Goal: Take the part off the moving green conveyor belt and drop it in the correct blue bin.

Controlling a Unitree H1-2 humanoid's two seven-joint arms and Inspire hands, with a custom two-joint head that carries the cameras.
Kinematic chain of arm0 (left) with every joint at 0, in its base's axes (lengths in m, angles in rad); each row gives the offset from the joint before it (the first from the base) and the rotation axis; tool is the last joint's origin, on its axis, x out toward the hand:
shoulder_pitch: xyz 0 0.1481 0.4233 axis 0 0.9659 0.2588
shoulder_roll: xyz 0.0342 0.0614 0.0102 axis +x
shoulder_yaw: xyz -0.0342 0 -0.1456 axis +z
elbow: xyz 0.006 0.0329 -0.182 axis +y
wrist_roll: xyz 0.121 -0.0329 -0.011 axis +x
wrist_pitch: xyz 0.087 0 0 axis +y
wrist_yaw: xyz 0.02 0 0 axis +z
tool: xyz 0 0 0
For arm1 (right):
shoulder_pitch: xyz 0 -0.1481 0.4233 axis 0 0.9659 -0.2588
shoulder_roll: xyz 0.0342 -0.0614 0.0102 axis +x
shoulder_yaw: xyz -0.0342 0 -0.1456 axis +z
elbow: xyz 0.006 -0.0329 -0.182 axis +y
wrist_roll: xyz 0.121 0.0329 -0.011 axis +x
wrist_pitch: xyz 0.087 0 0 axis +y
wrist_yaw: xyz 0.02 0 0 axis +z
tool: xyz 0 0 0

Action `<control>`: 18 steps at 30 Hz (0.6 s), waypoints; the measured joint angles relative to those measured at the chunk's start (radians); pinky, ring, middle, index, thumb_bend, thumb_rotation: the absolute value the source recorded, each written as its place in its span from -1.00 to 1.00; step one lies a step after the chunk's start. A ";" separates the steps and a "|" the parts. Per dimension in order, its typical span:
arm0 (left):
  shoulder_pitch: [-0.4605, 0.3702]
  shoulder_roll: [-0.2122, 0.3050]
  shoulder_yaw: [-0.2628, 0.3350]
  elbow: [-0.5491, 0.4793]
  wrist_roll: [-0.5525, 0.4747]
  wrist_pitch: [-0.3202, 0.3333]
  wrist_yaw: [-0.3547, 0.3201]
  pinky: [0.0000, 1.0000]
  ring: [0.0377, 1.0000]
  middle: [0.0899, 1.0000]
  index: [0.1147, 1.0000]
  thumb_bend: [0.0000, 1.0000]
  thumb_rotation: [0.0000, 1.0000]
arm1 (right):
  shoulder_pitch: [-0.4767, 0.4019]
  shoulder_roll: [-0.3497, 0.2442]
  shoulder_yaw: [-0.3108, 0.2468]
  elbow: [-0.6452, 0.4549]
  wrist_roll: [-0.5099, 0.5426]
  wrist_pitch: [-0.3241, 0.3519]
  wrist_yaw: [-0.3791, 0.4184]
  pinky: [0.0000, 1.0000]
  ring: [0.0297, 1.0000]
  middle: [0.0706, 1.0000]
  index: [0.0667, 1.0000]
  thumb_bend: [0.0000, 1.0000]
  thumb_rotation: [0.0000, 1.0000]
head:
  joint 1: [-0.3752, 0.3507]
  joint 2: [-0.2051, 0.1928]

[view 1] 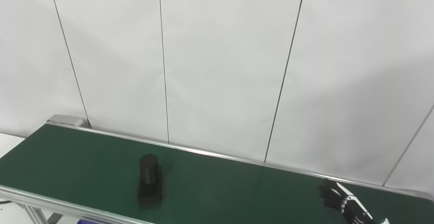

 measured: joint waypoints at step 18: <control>-0.022 0.016 0.014 0.034 -0.045 0.000 -0.029 0.43 0.56 0.60 0.60 1.00 -0.19 | -0.108 0.050 0.054 0.161 -0.142 0.001 0.000 0.58 0.63 0.66 0.73 0.79 -0.18 | -0.138 0.009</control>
